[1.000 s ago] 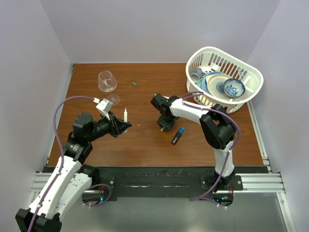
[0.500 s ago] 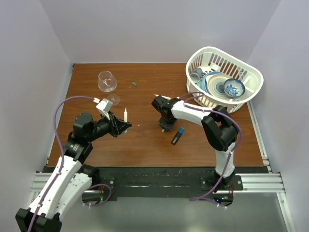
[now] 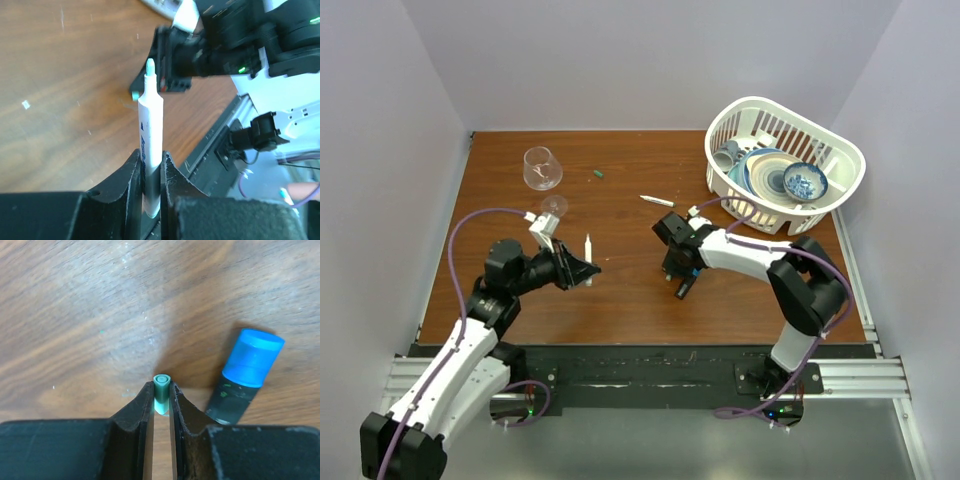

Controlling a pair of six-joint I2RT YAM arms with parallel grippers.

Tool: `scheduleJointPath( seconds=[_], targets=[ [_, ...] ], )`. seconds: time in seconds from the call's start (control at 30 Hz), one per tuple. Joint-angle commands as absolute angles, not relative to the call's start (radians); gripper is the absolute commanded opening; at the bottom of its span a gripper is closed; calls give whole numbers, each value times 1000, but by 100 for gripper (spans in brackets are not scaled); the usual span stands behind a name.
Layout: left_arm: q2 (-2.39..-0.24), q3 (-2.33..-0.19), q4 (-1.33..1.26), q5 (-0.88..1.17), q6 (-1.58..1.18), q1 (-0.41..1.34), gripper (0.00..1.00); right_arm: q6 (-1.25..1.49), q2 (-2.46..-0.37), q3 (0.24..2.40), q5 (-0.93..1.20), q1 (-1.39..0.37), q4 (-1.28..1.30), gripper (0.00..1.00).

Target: Insert the pens into the pen caps

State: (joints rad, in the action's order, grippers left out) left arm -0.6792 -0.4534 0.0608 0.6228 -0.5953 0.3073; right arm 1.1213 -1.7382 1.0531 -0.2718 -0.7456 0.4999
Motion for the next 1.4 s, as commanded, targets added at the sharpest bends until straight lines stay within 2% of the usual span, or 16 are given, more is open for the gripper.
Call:
scheduleJointPath(
  seconds=[0.0, 0.3, 0.7, 1.37],
  targets=[
    [-704, -361, -150, 683, -730, 325, 0, 1022, -1645, 1040, -287, -752, 446, 0],
    [-770, -221, -389, 732, -862, 354, 0, 1005, -1487, 1052, -215, -782, 361, 0],
    [-893, -140, -698, 782, -997, 411, 0, 1012, -1396, 1112, -160, -868, 203, 0],
    [-931, -144, -761, 839, -1012, 414, 0, 1000, -1390, 1092, -60, -917, 37, 0]
  ],
)
